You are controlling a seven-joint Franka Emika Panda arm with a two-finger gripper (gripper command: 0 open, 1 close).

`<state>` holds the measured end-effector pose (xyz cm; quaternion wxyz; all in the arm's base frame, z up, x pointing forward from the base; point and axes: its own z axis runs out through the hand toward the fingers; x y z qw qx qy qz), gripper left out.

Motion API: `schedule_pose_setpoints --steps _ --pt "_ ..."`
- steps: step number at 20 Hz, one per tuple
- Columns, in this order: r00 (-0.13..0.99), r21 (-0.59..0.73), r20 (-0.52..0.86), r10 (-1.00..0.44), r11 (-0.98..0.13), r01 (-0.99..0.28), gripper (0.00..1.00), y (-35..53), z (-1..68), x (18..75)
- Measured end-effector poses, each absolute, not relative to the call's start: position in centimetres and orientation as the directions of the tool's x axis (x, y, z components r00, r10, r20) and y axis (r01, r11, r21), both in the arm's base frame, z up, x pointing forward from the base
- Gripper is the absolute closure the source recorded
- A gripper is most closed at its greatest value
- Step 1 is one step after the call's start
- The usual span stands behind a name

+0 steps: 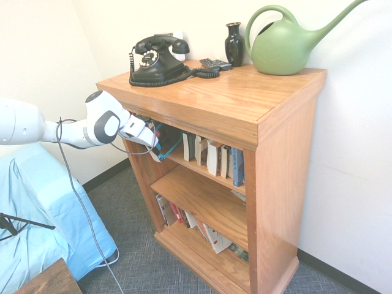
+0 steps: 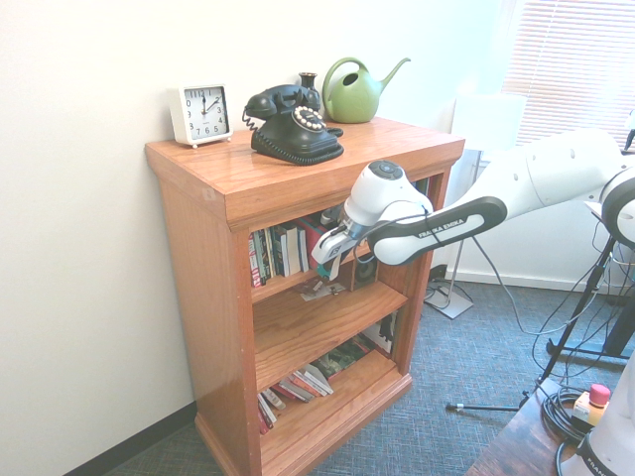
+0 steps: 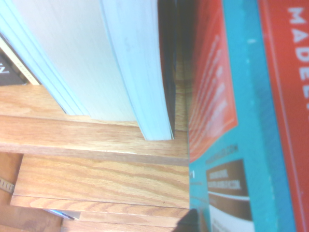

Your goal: Organize the shelf

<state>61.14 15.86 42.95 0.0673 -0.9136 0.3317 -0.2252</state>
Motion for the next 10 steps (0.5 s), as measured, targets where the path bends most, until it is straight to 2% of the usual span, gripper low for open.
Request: schedule_pose_setpoints --steps 5,10 --pt "0.672 -0.294 0.393 -0.627 -0.778 -0.555 0.0 15.4 43.0 60.5" --pt "0.662 -0.311 0.399 -0.635 -0.773 -0.553 0.0 14.2 43.4 57.2"
